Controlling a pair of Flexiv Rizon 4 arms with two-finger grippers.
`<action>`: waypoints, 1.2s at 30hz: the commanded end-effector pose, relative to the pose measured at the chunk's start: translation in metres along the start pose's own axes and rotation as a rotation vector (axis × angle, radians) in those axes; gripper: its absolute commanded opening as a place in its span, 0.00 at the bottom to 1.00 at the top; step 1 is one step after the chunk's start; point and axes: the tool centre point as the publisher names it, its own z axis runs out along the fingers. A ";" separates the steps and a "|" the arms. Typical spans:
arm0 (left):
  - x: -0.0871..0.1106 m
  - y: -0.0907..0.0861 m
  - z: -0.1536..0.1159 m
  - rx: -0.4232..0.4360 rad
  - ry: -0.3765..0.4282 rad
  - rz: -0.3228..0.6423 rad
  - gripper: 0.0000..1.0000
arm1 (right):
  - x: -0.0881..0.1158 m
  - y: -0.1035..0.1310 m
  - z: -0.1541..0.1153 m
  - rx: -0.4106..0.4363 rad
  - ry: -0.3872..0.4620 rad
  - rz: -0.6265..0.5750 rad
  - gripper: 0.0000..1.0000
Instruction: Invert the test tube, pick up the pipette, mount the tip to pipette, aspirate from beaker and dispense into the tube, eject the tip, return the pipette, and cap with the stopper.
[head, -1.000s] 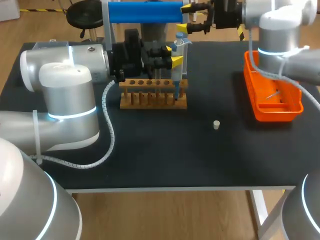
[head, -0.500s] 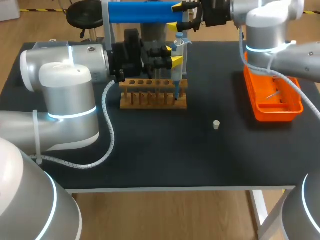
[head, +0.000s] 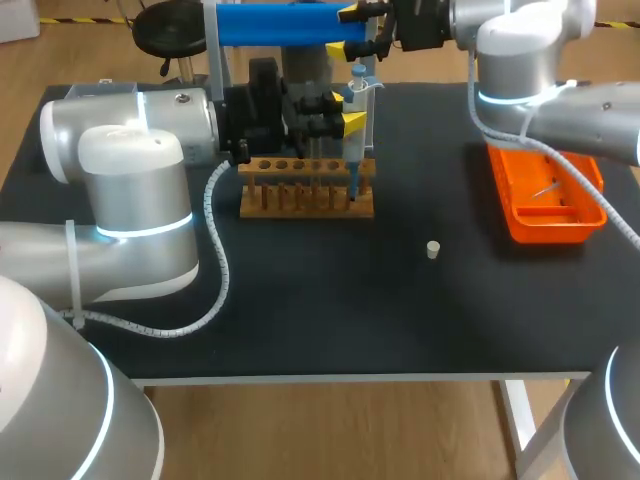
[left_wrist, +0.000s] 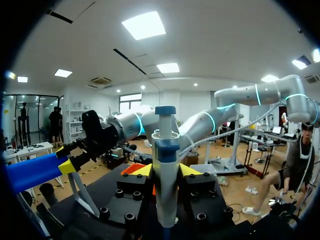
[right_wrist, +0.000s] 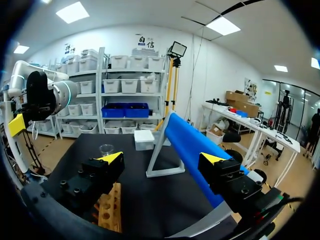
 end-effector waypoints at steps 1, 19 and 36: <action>0.001 0.000 0.002 0.002 -0.005 0.001 0.00 | 0.001 -0.001 -0.002 -0.004 -0.009 0.002 1.00; 0.001 0.000 0.002 0.002 -0.005 0.001 0.00 | 0.004 0.003 -0.007 0.000 -0.011 -0.010 1.00; 0.001 0.000 0.002 0.002 -0.005 0.001 0.00 | 0.004 0.003 -0.007 0.000 -0.011 -0.010 1.00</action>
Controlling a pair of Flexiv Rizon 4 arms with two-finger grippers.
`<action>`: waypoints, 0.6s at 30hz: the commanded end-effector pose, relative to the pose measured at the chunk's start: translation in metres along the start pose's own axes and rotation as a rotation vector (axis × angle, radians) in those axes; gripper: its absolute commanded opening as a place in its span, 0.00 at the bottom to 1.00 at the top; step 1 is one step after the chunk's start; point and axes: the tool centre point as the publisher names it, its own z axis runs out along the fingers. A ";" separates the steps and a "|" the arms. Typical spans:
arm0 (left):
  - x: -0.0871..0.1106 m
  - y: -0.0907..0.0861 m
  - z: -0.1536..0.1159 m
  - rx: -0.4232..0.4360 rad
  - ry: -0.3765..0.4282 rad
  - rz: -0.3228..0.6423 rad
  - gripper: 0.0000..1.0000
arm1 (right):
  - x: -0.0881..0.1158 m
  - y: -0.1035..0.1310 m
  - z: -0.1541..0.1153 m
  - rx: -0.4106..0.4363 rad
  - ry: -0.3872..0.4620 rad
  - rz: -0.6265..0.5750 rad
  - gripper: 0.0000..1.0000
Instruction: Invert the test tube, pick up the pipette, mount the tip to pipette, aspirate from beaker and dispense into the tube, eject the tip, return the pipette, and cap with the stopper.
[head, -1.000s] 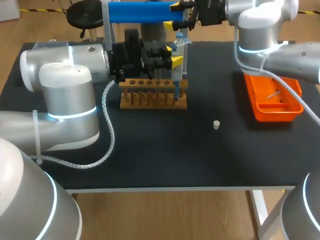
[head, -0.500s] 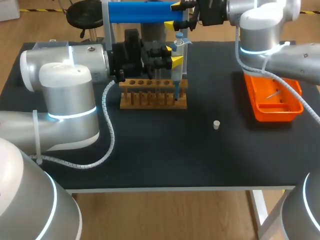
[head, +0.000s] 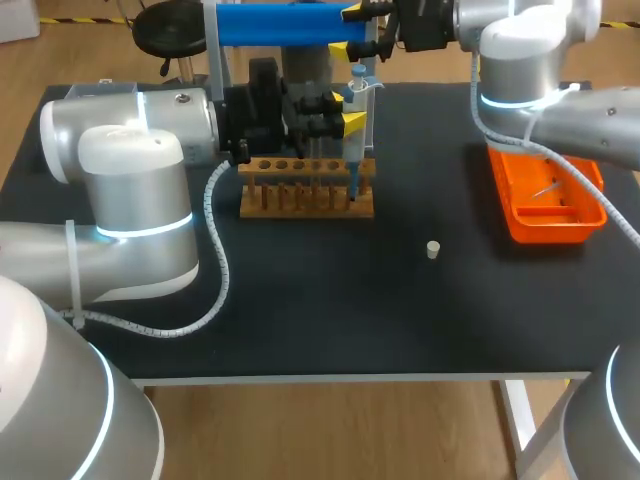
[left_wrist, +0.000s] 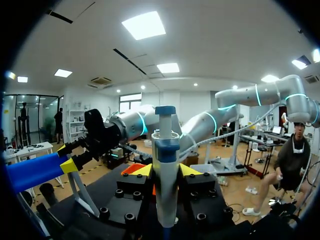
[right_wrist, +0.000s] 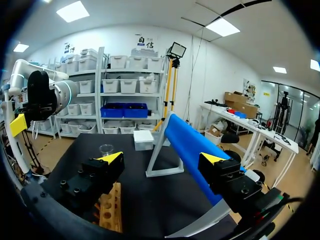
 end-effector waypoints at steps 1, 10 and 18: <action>0.001 0.000 0.002 0.002 -0.005 0.001 0.00 | 0.000 0.001 -0.001 0.003 0.000 0.000 1.00; -0.008 0.005 -0.042 -0.079 -0.126 -0.027 0.00 | 0.000 0.001 -0.001 0.003 0.000 0.000 1.00; -0.027 0.013 -0.091 -0.126 -0.212 -0.043 0.00 | 0.000 0.001 -0.001 0.003 0.000 0.000 1.00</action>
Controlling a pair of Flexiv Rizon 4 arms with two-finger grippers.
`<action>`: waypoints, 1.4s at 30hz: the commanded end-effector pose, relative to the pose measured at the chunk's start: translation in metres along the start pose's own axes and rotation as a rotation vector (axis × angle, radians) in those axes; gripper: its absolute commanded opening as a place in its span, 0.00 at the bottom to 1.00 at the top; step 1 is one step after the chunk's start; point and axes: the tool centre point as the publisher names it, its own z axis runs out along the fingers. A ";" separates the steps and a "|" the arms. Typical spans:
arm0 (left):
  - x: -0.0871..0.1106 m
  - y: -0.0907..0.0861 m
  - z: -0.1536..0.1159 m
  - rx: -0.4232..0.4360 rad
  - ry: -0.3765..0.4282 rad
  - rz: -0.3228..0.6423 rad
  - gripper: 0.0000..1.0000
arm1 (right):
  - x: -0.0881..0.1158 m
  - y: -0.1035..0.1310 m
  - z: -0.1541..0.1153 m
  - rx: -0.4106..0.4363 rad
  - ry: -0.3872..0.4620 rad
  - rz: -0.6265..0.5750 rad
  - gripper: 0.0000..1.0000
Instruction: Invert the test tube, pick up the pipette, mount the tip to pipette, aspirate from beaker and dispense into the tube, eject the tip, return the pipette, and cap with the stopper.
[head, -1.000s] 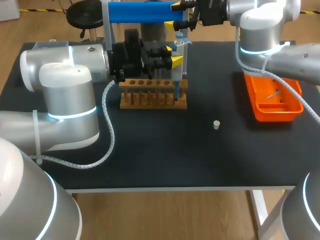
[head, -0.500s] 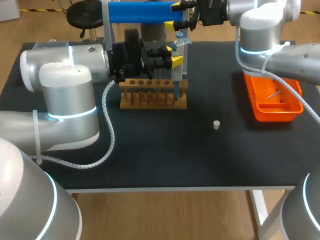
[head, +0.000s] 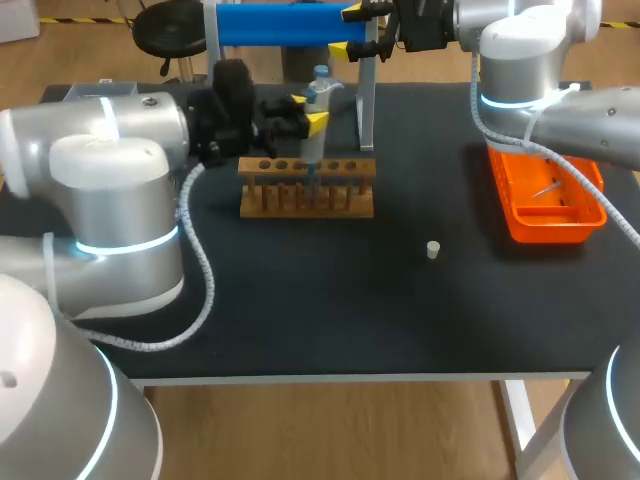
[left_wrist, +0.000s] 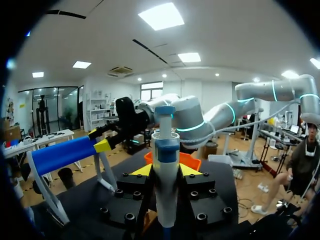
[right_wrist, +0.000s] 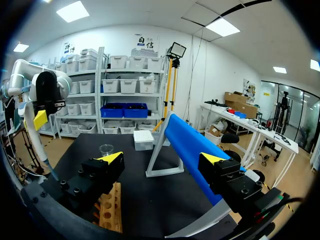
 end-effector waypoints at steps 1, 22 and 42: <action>-0.010 0.002 -0.036 -0.010 -0.004 -0.004 0.00 | 0.000 0.001 -0.001 0.003 0.000 0.000 1.00; -0.119 0.000 -0.066 -0.030 -0.113 0.022 0.00 | 0.000 0.001 -0.001 0.003 0.000 0.000 1.00; -0.197 -0.013 -0.045 -0.014 -0.248 0.010 0.00 | 0.000 0.001 -0.001 0.003 0.000 0.000 1.00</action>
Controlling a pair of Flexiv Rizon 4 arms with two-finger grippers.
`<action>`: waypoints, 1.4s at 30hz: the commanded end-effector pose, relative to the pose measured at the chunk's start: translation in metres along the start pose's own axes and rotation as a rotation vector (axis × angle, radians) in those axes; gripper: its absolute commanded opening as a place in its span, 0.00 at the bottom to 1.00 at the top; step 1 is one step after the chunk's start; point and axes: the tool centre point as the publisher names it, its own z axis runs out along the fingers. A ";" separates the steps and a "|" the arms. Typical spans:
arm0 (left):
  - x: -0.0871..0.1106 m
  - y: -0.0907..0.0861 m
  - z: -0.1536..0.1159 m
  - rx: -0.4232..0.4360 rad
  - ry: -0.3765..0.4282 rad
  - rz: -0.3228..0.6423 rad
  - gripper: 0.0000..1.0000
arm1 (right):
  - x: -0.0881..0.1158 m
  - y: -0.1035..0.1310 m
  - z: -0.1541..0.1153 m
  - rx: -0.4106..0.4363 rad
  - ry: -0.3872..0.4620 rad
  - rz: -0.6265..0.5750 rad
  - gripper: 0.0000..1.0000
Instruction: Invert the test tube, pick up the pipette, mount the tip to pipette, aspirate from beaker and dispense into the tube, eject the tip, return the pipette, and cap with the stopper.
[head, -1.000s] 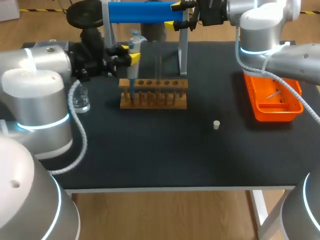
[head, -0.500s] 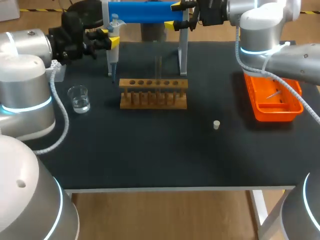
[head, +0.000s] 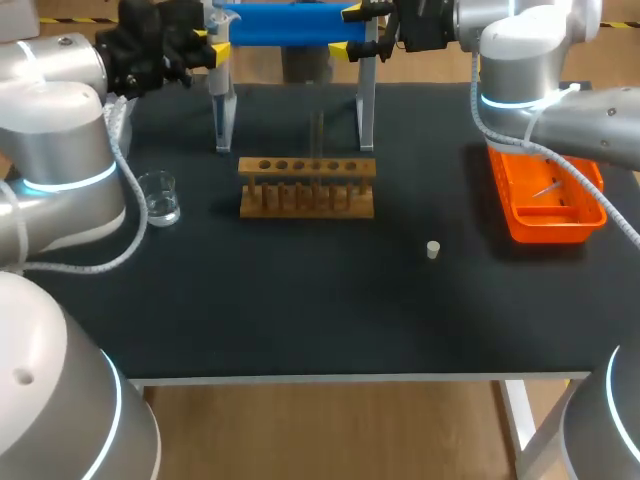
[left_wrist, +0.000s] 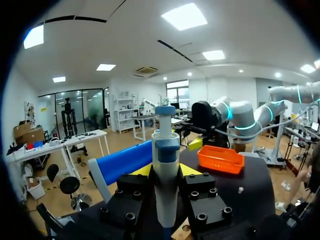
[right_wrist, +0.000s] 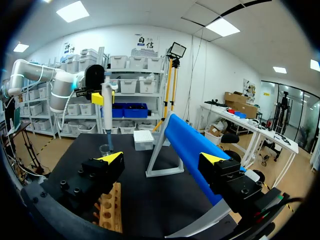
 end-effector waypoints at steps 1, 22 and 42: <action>-0.006 -0.004 0.021 -0.014 -0.031 -0.012 0.00 | 0.000 0.001 -0.001 0.003 0.000 0.000 1.00; -0.026 -0.009 0.057 -0.059 -0.247 -0.097 0.00 | 0.000 0.001 -0.001 0.003 0.000 0.000 1.00; -0.040 0.000 0.078 -0.122 -0.504 -0.186 0.00 | 0.000 0.001 -0.001 0.003 0.000 0.000 1.00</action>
